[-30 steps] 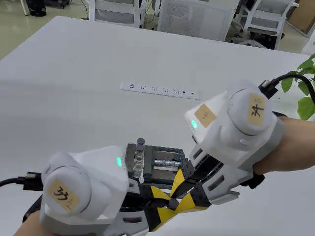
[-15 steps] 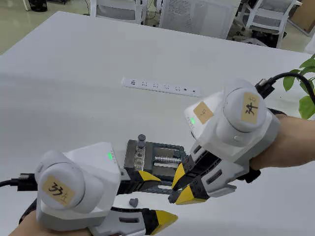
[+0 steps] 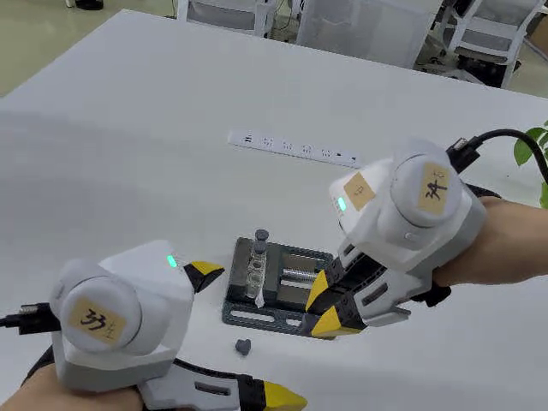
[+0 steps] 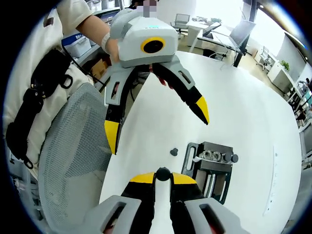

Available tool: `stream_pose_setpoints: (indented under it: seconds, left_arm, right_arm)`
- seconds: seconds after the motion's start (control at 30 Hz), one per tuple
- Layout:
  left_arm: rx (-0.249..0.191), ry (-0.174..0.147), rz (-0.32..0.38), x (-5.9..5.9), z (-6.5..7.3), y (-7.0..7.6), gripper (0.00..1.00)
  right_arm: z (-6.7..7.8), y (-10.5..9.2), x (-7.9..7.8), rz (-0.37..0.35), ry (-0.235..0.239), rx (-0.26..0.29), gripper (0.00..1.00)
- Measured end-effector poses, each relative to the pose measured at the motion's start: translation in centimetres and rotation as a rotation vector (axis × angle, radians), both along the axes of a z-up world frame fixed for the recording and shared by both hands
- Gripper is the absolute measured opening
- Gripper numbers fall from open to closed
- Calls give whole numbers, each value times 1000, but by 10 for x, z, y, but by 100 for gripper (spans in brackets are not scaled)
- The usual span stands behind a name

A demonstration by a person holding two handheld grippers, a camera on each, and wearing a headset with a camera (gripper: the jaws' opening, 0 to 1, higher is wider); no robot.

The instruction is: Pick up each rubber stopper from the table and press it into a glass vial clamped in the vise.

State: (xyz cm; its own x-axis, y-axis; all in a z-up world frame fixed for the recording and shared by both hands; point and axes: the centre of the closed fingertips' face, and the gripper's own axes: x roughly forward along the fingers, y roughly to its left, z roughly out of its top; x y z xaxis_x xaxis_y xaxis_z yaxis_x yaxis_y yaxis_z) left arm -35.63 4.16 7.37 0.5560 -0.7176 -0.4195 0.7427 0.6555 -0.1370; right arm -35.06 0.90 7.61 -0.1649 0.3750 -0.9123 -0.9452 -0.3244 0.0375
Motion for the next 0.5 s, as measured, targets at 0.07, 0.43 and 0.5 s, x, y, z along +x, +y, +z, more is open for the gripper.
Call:
stream_pose_setpoints:
  seconds: [0.07, 0.43, 0.5]
  left_arm:
    - [-7, 3, 10, 0, 1, 3, 99]
    - [-12, 17, 70, 3, -5, 22, 99]
    - [-14, 21, 79, 3, -6, 26, 99]
  right_arm:
    - [0, 4, 6, 11, -16, 12, 5]
    - [-4, 20, 47, 90, -92, -38, 5]
    - [-5, 25, 55, 110, -99, -41, 5]
